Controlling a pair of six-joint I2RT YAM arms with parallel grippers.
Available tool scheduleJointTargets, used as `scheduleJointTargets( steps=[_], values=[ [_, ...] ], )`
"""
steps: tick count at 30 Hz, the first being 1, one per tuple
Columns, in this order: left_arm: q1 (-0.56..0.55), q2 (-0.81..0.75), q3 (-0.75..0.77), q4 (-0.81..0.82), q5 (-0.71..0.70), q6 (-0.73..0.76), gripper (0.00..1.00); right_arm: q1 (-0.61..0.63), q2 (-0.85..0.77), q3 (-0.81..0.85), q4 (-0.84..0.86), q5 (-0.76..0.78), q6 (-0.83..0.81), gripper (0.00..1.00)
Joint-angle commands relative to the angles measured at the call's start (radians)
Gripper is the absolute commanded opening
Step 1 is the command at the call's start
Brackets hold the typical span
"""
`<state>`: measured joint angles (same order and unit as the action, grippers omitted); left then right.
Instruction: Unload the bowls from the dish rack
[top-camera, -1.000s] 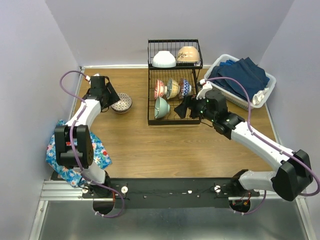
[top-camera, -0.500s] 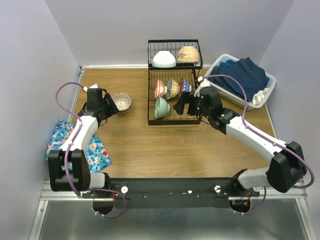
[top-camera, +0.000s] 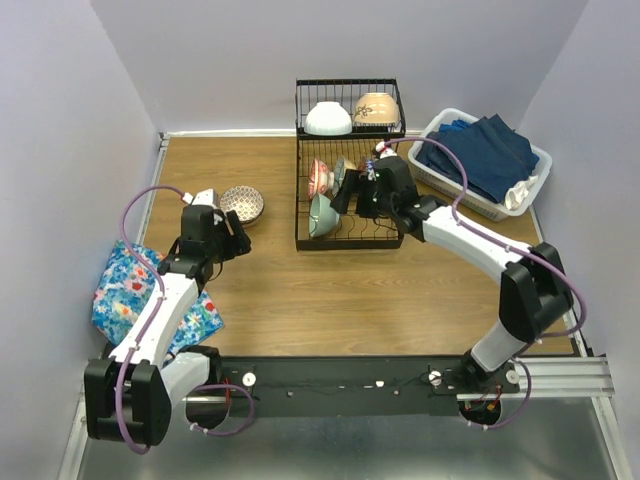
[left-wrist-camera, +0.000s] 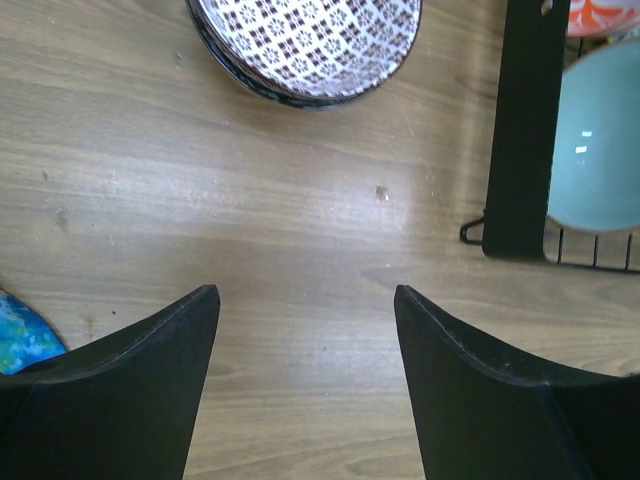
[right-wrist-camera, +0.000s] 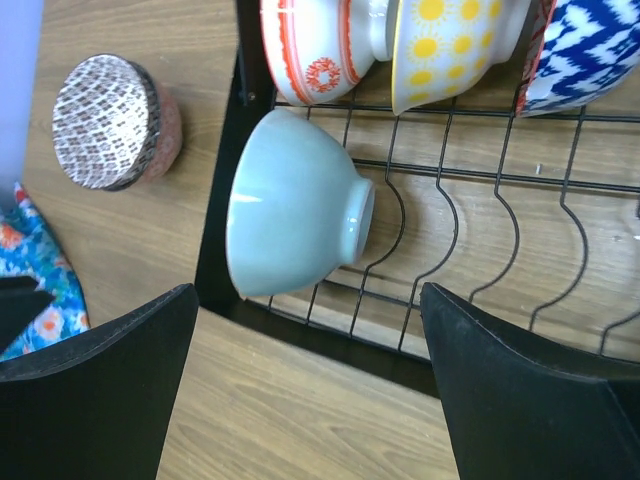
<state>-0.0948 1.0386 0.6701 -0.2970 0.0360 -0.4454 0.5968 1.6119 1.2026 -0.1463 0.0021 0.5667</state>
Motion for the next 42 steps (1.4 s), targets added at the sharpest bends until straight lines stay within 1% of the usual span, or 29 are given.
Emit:
scheduleJointTargets(
  steps=[1, 6, 12, 22, 31, 32, 34, 36, 38, 40, 42],
  values=[
    [-0.036, -0.045, -0.009, 0.041, -0.028, 0.057, 0.80, 0.012, 0.088, 0.078, -0.042, -0.008, 0.074, 1.00],
    [-0.054, -0.066, 0.000, 0.053, -0.071, 0.071, 0.82, 0.027, 0.192, 0.129, -0.042, -0.024, 0.116, 1.00],
    [-0.077, -0.091, -0.003, 0.059, -0.090, 0.076, 0.82, 0.029, 0.264, 0.146, -0.006, -0.079, 0.153, 1.00],
    [-0.112, -0.104, -0.004, 0.070, -0.100, 0.080, 0.82, 0.032, 0.342, 0.175, 0.014, -0.109, 0.121, 1.00],
    [-0.128, -0.111, -0.009, 0.076, -0.110, 0.080, 0.82, 0.049, 0.361, 0.227, -0.032, -0.099, 0.053, 0.92],
    [-0.129, -0.112, -0.010, 0.075, -0.108, 0.080, 0.82, 0.052, 0.361, 0.236, -0.041, -0.096, 0.047, 0.90],
    [-0.129, -0.114, -0.010, 0.078, -0.107, 0.080, 0.82, 0.057, 0.362, 0.244, -0.048, -0.086, 0.030, 0.89],
    [-0.131, -0.118, -0.010, 0.078, -0.107, 0.080, 0.82, 0.060, 0.364, 0.255, -0.061, -0.083, 0.021, 0.84],
    [-0.131, -0.120, -0.012, 0.079, -0.105, 0.080, 0.82, 0.069, 0.365, 0.262, -0.079, -0.074, 0.015, 0.76],
    [-0.132, -0.120, -0.012, 0.081, -0.104, 0.080, 0.82, 0.080, 0.362, 0.279, -0.096, -0.047, 0.004, 0.70],
    [-0.132, -0.123, -0.014, 0.081, -0.105, 0.080, 0.82, 0.087, 0.364, 0.298, -0.119, -0.015, -0.007, 0.60]
  ],
)
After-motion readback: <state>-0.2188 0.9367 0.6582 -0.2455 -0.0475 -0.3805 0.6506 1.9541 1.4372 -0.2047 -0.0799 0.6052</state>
